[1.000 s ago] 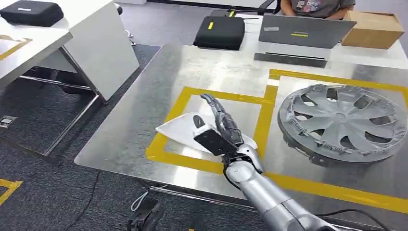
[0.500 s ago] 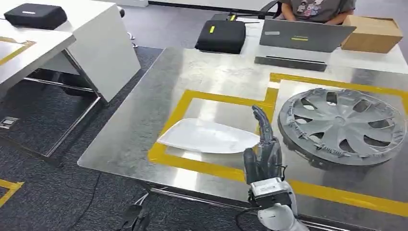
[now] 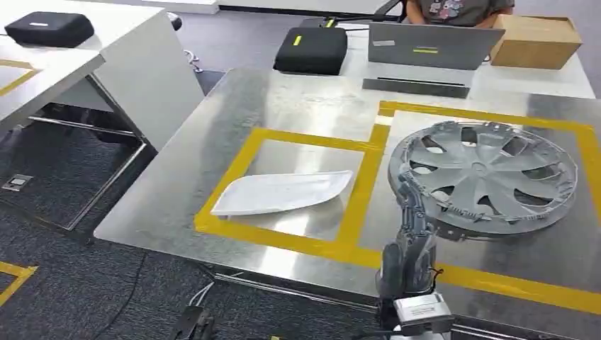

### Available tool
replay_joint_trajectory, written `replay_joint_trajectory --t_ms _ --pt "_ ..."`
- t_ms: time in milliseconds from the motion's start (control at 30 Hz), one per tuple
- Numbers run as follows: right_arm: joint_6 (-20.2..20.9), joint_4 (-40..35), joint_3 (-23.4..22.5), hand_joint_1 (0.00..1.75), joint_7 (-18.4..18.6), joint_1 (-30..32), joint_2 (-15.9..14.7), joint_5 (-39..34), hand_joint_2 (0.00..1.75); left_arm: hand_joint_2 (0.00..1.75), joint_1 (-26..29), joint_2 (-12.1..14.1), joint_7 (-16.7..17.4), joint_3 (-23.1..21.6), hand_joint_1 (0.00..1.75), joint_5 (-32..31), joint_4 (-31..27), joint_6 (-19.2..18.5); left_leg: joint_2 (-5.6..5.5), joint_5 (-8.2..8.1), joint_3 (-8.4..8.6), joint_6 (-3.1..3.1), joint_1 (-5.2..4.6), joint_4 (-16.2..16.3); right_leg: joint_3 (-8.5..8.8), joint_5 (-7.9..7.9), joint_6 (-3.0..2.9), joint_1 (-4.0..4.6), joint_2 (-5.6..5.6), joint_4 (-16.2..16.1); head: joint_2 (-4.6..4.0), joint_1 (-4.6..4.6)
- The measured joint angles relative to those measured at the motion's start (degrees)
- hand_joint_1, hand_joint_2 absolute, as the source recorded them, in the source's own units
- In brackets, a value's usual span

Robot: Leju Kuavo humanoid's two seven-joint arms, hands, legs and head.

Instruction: Take the parts from the cabinet and place them on the table.

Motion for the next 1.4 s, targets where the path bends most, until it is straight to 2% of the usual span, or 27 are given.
replay_joint_trajectory --t_ms 33,100,133,167,267,300,367,433,467,500,533,600,667,767,800,867,933,967,1000,1033,1100,1133,1167,1267,1300,1333,1400 --pt "-0.2 -0.2 0.0 0.00 0.0 0.5 0.0 0.0 0.00 0.00 0.0 0.0 -0.1 0.0 0.00 0.0 0.0 0.0 0.00 1.39 2.23 0.43 -0.08 -3.2 -0.33 0.30 -0.03 0.18 0.02 0.0 0.00 0.00" --pt "-0.4 -0.3 0.1 0.00 -0.2 0.8 0.0 0.2 0.00 0.00 0.0 0.0 -0.2 0.1 0.00 0.3 0.0 0.1 -0.02 5.03 9.09 1.73 -0.58 -14.0 -0.79 0.87 0.01 0.35 0.20 0.0 0.00 0.00" --pt "-0.5 -0.4 0.2 0.00 -0.2 1.0 0.0 0.2 0.00 0.00 -0.2 0.1 -0.2 0.2 0.00 0.4 0.0 0.2 -0.03 4.42 11.12 2.30 -0.95 -18.0 -0.89 1.18 0.15 0.23 0.14 -0.1 0.00 0.05" --pt "-0.5 -0.5 0.2 0.00 -0.3 1.2 0.0 0.3 0.00 0.00 -0.3 0.1 -0.2 0.3 0.00 0.4 0.0 0.2 0.06 5.15 10.98 1.92 -1.17 -18.2 -1.05 1.46 0.53 0.37 0.13 -0.1 0.00 0.09" --pt "-0.7 -0.6 0.2 0.00 -0.3 1.6 0.0 0.5 0.00 0.00 -0.1 0.0 -0.3 0.4 0.00 0.4 0.0 0.2 0.02 6.07 10.51 2.18 -1.71 -18.5 -1.03 2.72 1.92 -0.14 -0.04 -1.0 0.00 0.00" --pt "-0.8 -0.7 0.2 0.00 -0.3 1.6 0.0 0.6 0.00 0.00 -0.1 0.0 -0.3 0.4 0.00 0.4 0.0 0.2 0.19 7.35 10.38 2.39 -1.02 -20.1 -1.29 2.62 2.30 -0.13 -0.01 -0.9 0.00 0.09" --pt "-1.1 -0.8 0.2 0.00 -0.3 1.8 -0.1 0.6 0.00 0.00 -0.3 0.0 -0.3 0.5 0.00 0.5 0.0 0.3 0.46 8.66 9.40 3.25 -1.29 -20.4 -3.11 -2.89 2.29 -0.05 0.18 2.7 0.00 0.27" --pt "-1.2 -0.8 0.2 0.00 -0.3 1.9 -0.2 0.6 0.00 0.00 -0.3 -0.2 -0.3 0.6 0.00 0.5 0.0 0.2 0.49 9.70 7.84 3.32 -1.61 -20.3 -4.96 -8.68 2.36 0.08 0.17 11.1 0.00 0.31" --pt "-1.2 -0.8 0.2 0.00 -0.3 2.0 -0.2 0.6 0.00 0.00 -0.2 -0.2 -0.3 0.6 0.00 0.5 0.0 0.2 0.58 10.27 7.00 3.35 -1.74 -20.3 -5.36 -9.87 2.37 0.18 0.17 14.3 0.00 0.31" --pt "-1.2 -0.8 0.2 0.00 -0.3 2.0 -0.3 0.6 0.00 0.00 -0.2 -0.2 -0.3 0.7 0.00 0.6 0.0 0.2 0.61 10.81 6.17 3.30 -1.82 -20.2 -4.81 -9.41 2.37 0.30 0.16 15.3 0.00 0.31" --pt "-1.3 -0.8 0.2 0.00 -0.3 2.0 -0.3 0.6 0.00 0.00 -0.2 -0.2 -0.3 0.8 0.00 0.7 0.0 0.2 0.61 11.37 5.33 3.25 -1.86 -20.0 -3.04 -7.69 2.29 0.39 0.16 14.0 0.00 0.33" --pt "-1.3 -0.8 0.2 0.00 -0.2 2.0 -0.4 0.6 0.00 0.00 -0.2 -0.2 -0.3 0.9 0.00 0.7 0.0 0.2 0.59 12.32 3.88 3.03 -1.86 -19.6 3.33 -4.02 2.01 0.48 0.10 6.0 0.00 0.33" --pt "-1.4 -0.9 0.4 0.00 -0.2 1.6 -0.4 0.7 0.00 0.00 -0.2 -0.3 -0.3 0.9 0.00 0.8 0.0 0.2 0.54 12.93 2.97 2.53 -2.16 -18.7 10.62 -5.50 1.52 0.83 0.09 -3.9 0.00 0.40" --pt "-1.7 -1.1 0.5 0.00 -0.1 1.7 -0.4 0.8 0.00 0.00 -0.2 -0.3 -0.3 0.9 0.00 1.1 0.0 0.2 0.63 14.59 2.66 1.68 -1.86 -18.8 9.35 -5.40 0.76 1.12 0.23 -4.3 0.00 0.28" --pt "-1.8 -1.1 0.5 0.00 0.0 1.7 -0.4 0.8 0.00 0.00 -0.1 -0.1 -0.3 0.9 0.00 1.1 0.0 0.2 0.55 14.80 2.38 1.33 -2.06 -18.7 8.92 -4.70 0.37 0.67 0.00 -4.5 0.00 0.37" --pt "-1.9 -1.1 0.6 0.00 0.1 1.6 -0.4 0.9 0.00 0.00 0.0 0.0 -0.4 0.9 0.00 1.2 0.0 0.2 0.41 9.08 1.19 0.28 -1.55 -15.2 7.93 -3.62 -0.43 0.52 -0.24 -4.5 0.00 -0.17" --pt "-1.9 -1.2 0.7 0.00 0.1 1.6 -0.4 0.9 0.00 0.00 0.0 0.1 -0.4 0.9 0.00 1.4 0.0 0.2 0.42 2.66 -0.87 -0.36 -1.02 -6.8 6.84 -2.52 -0.58 0.56 -0.45 -4.5 0.00 -0.20" --pt "-2.0 -1.2 0.7 0.00 0.1 1.6 -0.4 0.9 0.00 0.00 0.0 0.1 -0.4 0.9 0.00 1.4 0.0 0.2 0.42 1.27 -1.43 -0.54 -0.83 -3.1 6.56 -1.99 -0.53 0.56 -0.48 -4.4 0.00 -0.19" --pt "-2.0 -1.2 0.7 0.00 0.1 1.6 -0.4 0.9 0.00 0.00 0.0 0.1 -0.4 0.9 0.00 1.6 0.0 0.2 0.42 1.66 -1.16 -0.69 -0.62 -1.2 5.72 -1.42 -0.43 0.55 -0.49 -4.2 0.00 -0.22" --pt "-2.1 -1.2 0.7 0.00 0.1 1.6 -0.4 0.9 0.00 0.00 0.0 0.1 -0.4 0.9 0.00 1.7 0.0 0.2 0.42 3.39 0.12 -0.77 -0.40 -1.8 4.77 -0.93 -0.30 0.53 -0.48 -3.8 0.00 -0.22" --pt "-2.1 -1.2 0.7 0.00 0.1 1.6 -0.4 0.9 0.00 0.00 0.0 0.2 -0.5 0.9 0.00 1.7 0.0 0.2 0.41 6.75 6.27 -0.66 -0.16 -10.0 3.35 -0.40 0.04 0.42 -0.40 -3.1 0.00 -0.22" --pt "-2.1 -1.3 0.7 0.00 0.1 1.6 -0.4 0.9 0.00 0.00 -0.1 0.2 -0.5 0.9 0.00 1.8 0.0 0.2 0.31 7.32 10.14 -0.48 -0.12 -15.8 2.95 -0.24 0.27 0.39 -0.39 -2.7 0.00 -0.24" --pt "-2.2 -1.4 0.7 0.00 0.1 1.6 -0.4 0.9 0.00 0.00 -0.1 0.2 -0.5 0.9 0.00 1.8 0.0 0.2 0.11 5.84 12.04 -0.22 -0.38 -18.9 2.45 0.07 0.70 0.55 -0.37 -2.6 0.00 -0.24" --pt "-2.3 -1.6 0.9 0.00 0.1 1.6 -0.4 1.0 0.00 0.00 0.1 0.2 -0.6 0.9 0.00 1.9 0.0 0.2 0.03 6.41 11.20 0.75 -1.05 -19.6 1.73 1.48 1.93 0.08 -0.45 -2.8 0.00 -0.19" --pt "-2.2 -1.6 1.0 0.00 0.1 1.6 -0.4 1.0 0.00 0.00 0.2 0.3 -0.6 0.9 0.00 2.0 0.0 0.2 0.12 7.25 10.77 1.60 -1.09 -20.3 1.52 1.96 2.50 0.10 -0.40 -3.0 0.00 -0.22" --pt "-2.3 -1.6 1.0 0.00 0.1 1.6 -0.4 1.0 0.00 0.00 0.1 0.2 -0.6 0.9 0.00 2.0 0.0 0.2 0.45 7.94 10.59 2.23 -0.78 -20.7 1.10 0.62 2.54 -0.09 -0.24 -2.4 0.00 -0.15" --pt "-2.3 -1.6 1.0 0.00 0.1 1.6 -0.4 1.0 0.00 0.00 0.0 0.3 -0.7 0.9 0.00 2.0 0.0 0.2 0.50 9.07 9.04 3.32 -1.01 -20.7 -1.33 -5.53 2.45 0.03 -0.01 3.0 0.00 0.07"
